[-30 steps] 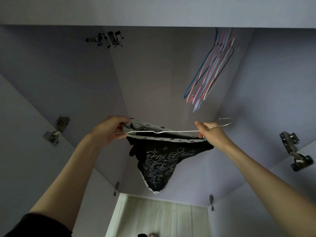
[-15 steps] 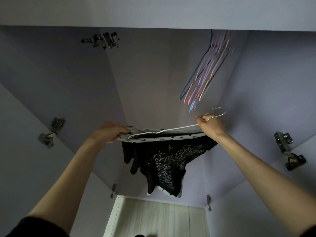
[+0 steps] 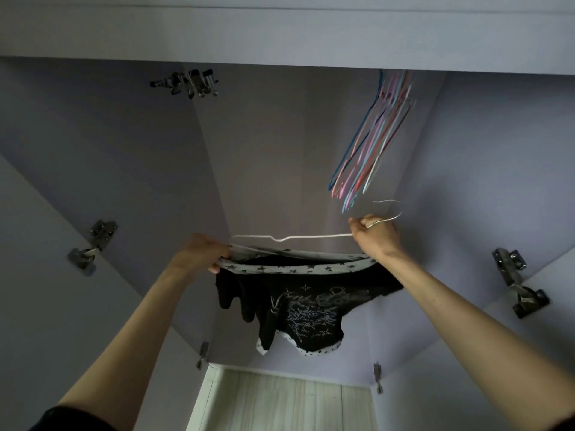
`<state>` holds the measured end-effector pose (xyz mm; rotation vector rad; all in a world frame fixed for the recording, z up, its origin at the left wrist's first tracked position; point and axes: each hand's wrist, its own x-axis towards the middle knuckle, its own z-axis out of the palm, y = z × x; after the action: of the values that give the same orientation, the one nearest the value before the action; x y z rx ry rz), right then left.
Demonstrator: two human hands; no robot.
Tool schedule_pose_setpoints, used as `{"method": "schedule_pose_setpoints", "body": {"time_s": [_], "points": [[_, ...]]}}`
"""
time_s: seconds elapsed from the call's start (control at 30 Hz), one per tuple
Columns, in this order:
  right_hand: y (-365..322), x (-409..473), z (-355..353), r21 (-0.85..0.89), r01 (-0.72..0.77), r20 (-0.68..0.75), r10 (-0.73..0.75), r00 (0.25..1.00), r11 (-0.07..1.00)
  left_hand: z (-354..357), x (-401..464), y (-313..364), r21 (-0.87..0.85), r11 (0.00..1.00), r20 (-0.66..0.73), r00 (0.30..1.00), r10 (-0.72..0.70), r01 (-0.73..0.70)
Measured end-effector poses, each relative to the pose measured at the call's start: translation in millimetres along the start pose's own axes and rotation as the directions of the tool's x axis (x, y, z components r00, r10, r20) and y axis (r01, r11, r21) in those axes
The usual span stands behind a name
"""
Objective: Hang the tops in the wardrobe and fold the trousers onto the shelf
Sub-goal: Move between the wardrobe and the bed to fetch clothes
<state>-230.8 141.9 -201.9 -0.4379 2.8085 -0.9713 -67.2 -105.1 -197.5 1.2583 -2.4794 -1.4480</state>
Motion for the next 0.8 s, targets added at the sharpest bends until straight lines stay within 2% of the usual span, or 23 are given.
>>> {"method": "schedule_pose_setpoints", "body": {"time_s": [0.1,0.2,0.37,0.5,0.57,0.63,0.7,0.8], "points": [[-6.3,0.8,2.2,0.022,0.045,0.025,-0.046,0.999,0.999,-0.2,3.8,-1.7,-0.006,1.000,-0.071,0.997,0.022,-0.023],[-9.5,1.4,-2.4,0.078,0.075,0.022,-0.077,0.997,0.994,-5.9,7.6,-3.5,-0.118,0.993,-0.169,0.986,-0.003,-0.017],[-17.1,-3.1,7.8,0.026,0.197,-0.101,-0.193,0.976,0.980,-3.9,10.7,-7.0,-0.135,0.988,-0.224,0.974,0.037,-0.069],[-22.3,-1.4,8.3,-0.057,0.246,-0.020,-0.247,0.969,0.968,-11.5,11.6,-5.8,-0.212,0.971,-0.294,0.955,0.042,-0.107],[-26.1,-2.2,9.8,-0.104,0.259,-0.049,-0.265,0.963,0.960,-11.8,10.4,-4.0,-0.188,0.974,-0.310,0.949,0.062,-0.125],[-35.9,-3.9,13.1,-0.145,0.292,-0.061,-0.303,0.951,0.945,-5.5,5.1,2.0,-0.092,0.982,-0.288,0.949,0.132,-0.164],[-49.0,-9.9,15.9,-0.139,0.361,0.026,-0.362,0.932,0.922,2.4,-1.4,11.3,0.064,0.972,-0.246,0.940,0.234,-0.225],[-63.5,-15.8,9.5,0.064,0.358,0.260,-0.362,0.895,0.931,3.6,-7.6,22.6,0.154,0.949,-0.225,0.925,0.305,-0.276]]}}
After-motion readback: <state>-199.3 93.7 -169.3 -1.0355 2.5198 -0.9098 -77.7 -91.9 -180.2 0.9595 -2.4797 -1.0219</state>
